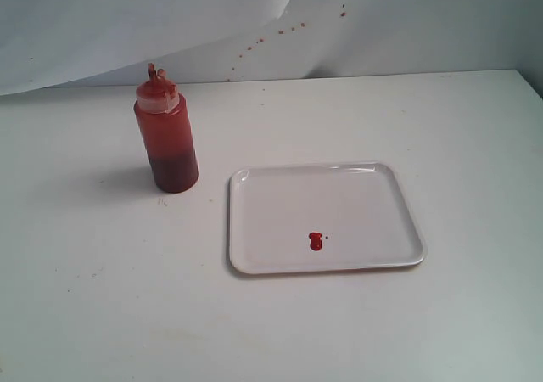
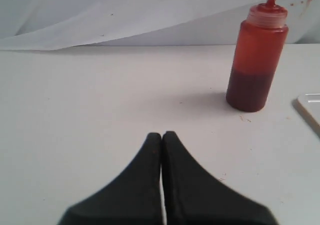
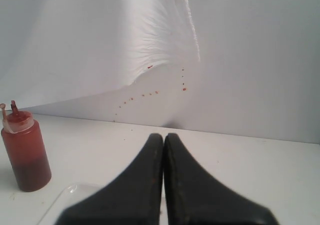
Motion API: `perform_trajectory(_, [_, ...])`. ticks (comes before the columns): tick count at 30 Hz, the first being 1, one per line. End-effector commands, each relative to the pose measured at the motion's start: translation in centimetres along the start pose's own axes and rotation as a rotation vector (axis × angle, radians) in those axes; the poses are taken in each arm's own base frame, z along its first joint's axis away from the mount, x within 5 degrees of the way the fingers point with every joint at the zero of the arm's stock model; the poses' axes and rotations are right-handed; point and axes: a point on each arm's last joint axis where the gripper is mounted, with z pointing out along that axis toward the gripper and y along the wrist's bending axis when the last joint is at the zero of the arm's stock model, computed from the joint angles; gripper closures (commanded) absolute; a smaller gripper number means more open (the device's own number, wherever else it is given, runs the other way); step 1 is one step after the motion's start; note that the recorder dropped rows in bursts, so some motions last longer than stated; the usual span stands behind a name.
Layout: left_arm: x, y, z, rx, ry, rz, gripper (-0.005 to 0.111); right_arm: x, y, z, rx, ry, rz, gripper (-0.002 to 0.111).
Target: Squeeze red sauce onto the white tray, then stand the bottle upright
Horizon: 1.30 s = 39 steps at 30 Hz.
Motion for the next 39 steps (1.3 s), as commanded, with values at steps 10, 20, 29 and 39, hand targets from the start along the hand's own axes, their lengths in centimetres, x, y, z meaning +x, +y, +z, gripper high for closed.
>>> perform_trajectory(10, [0.0, -0.3, 0.0, 0.026, -0.022, 0.068, 0.107, 0.0, 0.0, -0.1, -0.004, -0.005, 0.006, 0.108])
perform_trajectory(20, [0.0, -0.3, 0.0, 0.026, -0.022, 0.068, 0.107, 0.0, 0.0, -0.1, -0.004, -0.005, 0.006, 0.108])
perform_trajectory(29, [0.0, -0.3, 0.0, 0.026, -0.022, 0.059, 0.107, -0.6, -0.8, -0.4, 0.06, -0.061, -0.114, 0.108])
perform_trajectory(39, [0.0, -0.3, 0.0, 0.026, -0.022, 0.068, 0.107, -0.1, -4.4, -3.7, 0.427, -0.149, -0.006, 0.108])
